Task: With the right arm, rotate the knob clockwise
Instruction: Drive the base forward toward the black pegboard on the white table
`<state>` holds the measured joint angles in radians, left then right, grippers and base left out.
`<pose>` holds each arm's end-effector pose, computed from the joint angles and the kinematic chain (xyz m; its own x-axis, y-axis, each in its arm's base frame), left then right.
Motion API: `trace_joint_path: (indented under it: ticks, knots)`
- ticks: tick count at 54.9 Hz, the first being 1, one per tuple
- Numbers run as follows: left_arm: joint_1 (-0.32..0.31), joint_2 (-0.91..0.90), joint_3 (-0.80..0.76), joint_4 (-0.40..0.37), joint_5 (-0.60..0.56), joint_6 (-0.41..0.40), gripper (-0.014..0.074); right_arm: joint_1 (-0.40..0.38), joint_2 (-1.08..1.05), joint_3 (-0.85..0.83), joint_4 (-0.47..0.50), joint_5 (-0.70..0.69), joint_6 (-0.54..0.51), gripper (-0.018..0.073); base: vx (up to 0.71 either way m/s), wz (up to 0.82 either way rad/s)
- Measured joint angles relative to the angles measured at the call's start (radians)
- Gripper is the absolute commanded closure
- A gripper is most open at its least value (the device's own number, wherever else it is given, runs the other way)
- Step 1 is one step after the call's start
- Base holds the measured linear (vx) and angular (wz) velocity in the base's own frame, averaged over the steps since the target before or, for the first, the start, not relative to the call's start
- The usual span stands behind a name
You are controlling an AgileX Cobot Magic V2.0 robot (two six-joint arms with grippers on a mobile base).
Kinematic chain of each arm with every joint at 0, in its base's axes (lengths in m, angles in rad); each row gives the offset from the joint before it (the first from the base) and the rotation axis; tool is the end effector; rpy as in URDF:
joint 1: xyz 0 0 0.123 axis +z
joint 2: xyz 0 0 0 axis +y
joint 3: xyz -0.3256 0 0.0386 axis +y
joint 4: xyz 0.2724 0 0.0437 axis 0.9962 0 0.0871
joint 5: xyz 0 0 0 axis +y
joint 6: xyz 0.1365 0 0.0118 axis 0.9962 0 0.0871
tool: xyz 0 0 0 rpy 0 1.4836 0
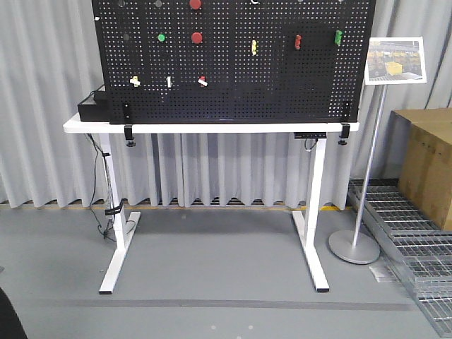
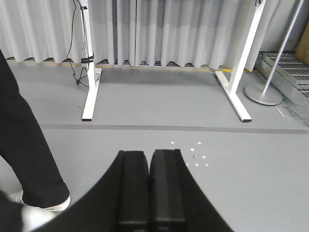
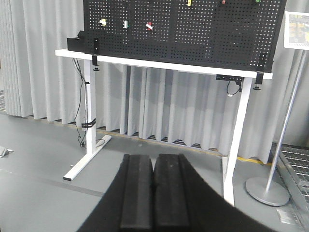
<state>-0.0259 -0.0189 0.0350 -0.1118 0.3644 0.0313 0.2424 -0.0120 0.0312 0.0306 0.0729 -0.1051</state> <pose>0.0777 -0.0075 0.1553 -0.2909 -0.0656 -0.9545 0.0428 0.9958 -0.0815 0.0816 0.0205 0.1954 0.0133 -0.0735 -0.9972 -0.2419 0.9674 -0.0745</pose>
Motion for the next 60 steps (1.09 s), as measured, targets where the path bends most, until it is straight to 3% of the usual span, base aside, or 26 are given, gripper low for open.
trace_joint_path:
  ticks: [60]
  knots:
    - [0.0, 0.0, 0.0, 0.0, 0.0, 0.0, 0.0603, 0.0, 0.0, 0.0, 0.0, 0.0, 0.0, 0.0568, 0.01, 0.0]
